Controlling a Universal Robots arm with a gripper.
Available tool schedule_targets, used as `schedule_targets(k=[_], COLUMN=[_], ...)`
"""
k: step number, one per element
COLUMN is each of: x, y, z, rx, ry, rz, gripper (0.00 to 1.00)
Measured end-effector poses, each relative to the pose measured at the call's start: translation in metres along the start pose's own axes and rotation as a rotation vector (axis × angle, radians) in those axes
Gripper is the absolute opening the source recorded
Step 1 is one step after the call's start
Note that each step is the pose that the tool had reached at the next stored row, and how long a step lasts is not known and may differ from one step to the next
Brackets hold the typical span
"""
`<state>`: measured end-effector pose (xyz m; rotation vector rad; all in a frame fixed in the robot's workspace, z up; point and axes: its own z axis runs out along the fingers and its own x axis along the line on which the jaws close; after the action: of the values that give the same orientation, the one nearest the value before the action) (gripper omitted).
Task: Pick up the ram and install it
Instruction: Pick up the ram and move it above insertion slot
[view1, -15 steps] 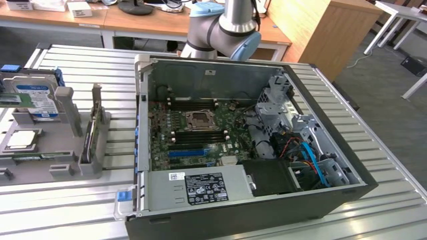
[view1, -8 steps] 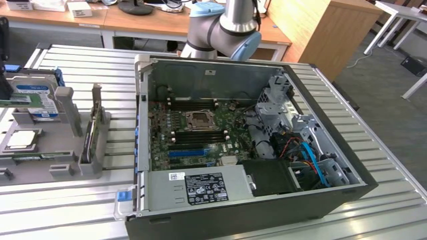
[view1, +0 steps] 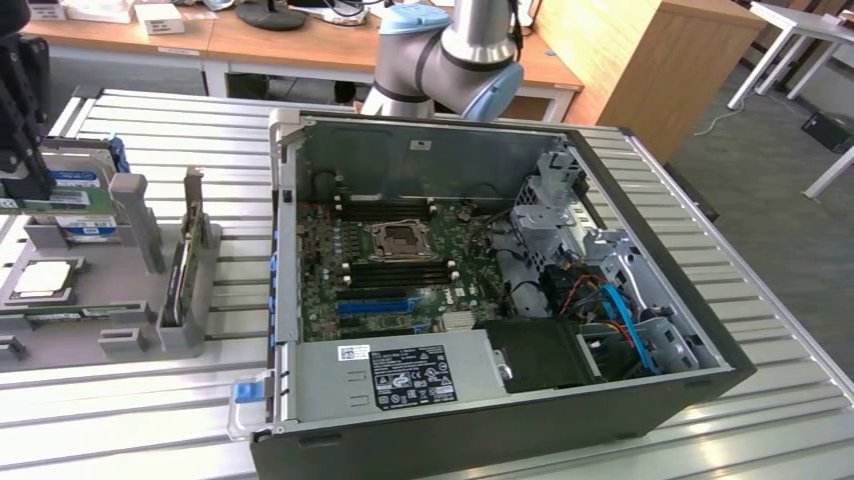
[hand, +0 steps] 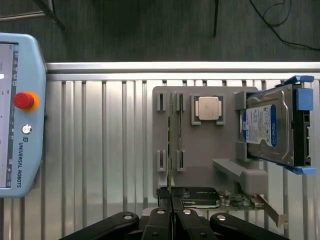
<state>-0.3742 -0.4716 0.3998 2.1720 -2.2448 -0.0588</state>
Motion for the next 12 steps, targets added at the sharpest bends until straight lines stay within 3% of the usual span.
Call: schedule_targets(k=[12], x=[-0.001], y=[-0.0325], z=[-0.0012], rx=[0.0], ry=[-0.0001], rz=[0.0], gripper=[0.12])
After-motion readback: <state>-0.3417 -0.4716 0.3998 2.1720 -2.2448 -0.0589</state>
